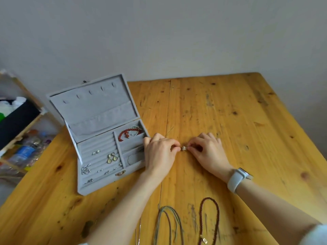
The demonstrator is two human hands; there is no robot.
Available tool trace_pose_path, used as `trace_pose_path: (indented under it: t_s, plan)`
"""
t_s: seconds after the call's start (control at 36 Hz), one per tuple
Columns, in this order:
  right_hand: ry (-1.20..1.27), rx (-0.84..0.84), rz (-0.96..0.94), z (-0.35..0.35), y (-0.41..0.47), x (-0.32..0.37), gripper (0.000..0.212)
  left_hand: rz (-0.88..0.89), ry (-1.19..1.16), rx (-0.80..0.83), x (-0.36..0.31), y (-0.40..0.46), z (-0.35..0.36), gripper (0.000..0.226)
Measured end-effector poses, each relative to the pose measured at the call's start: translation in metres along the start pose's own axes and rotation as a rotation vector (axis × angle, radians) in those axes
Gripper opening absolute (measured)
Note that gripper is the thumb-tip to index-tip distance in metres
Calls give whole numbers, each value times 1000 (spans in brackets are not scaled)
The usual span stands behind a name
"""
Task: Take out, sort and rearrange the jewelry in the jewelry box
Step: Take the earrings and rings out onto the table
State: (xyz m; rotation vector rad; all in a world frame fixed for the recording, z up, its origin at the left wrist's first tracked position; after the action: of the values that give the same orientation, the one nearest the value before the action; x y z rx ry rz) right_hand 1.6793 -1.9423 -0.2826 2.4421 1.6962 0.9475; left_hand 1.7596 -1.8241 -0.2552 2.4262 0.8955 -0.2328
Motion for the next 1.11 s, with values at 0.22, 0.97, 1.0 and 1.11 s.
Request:
trace_pose_path:
  t_s: [0.22, 0.97, 1.0, 1.11]
  plan:
    - [-3, -30, 13, -1, -1, 0, 11, 24, 4, -58, -5, -4, 3, 20]
    - [177, -84, -149, -4, 23, 85, 16, -122, 71, -252, 88, -38, -74, 27]
    - [179, -67, -187, 0, 28, 98, 16, -160, 95, -273, 99, -43, -81, 28]
    - [145, 74, -280, 29, 46, 149, 21, -354, 184, -291, 146, -58, -101, 27]
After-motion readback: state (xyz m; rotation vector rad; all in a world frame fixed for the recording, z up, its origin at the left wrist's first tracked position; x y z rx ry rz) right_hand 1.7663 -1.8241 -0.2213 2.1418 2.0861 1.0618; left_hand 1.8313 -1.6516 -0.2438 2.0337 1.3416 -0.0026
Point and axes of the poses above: each hand's wrist, its own y-axis towards the middle knuckle, its own z-axis out of the palm, x = y × z, the point moved 5 cm from there along y, towards the middle knuckle, and after that the axes turned 3 degrees about -z, right-handed, at the moved point
